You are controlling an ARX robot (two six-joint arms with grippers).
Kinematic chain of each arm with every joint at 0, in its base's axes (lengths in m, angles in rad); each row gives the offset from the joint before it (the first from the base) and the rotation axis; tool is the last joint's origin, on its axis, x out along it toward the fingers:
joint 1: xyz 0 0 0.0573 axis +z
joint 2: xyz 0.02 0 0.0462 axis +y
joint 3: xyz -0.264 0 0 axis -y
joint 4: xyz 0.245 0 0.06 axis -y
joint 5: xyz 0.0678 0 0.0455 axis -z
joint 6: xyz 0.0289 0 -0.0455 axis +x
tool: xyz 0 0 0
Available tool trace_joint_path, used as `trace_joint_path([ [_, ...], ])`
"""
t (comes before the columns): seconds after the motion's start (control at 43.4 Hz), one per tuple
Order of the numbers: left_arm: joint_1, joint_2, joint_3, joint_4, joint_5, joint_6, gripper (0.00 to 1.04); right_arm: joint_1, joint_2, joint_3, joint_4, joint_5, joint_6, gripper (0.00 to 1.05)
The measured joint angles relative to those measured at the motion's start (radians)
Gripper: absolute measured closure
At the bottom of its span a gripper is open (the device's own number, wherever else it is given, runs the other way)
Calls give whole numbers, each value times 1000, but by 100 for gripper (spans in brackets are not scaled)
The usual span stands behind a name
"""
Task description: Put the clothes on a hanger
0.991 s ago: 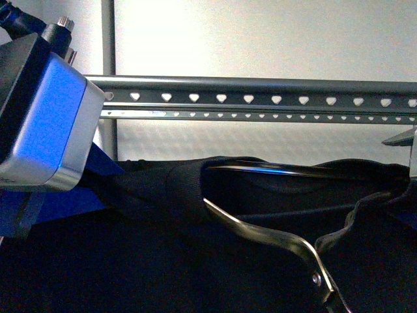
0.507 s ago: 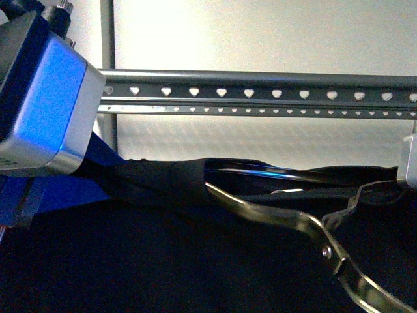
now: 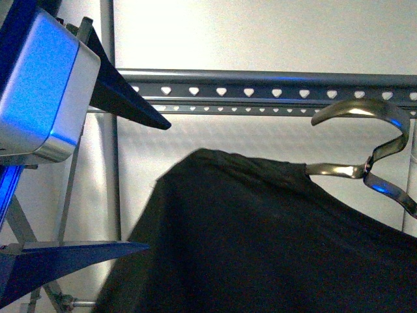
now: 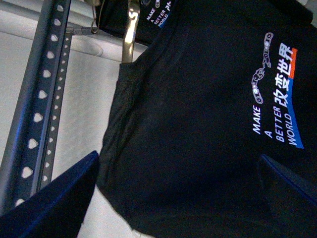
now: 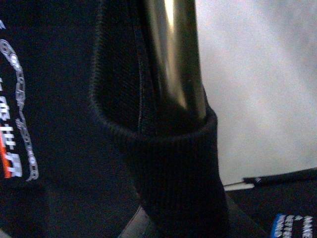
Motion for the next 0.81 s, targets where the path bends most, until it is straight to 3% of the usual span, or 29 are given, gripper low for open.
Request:
trace_joint_path([
  [0.161,0,-1,0,0,-3,-1,6,-94,-49,-35,-126,-66,54,95],
  [0.392,0,0,0,0,-9,-1,7,-139,-130,18,-376,-68,266,95],
  [0.576,0,0,0,0,-19,-1,6,-118,-163,113,-569,-102,502,95],
  [0.806,0,0,0,0,-29,-1,7,-18,-142,290,-535,-91,890,96],
])
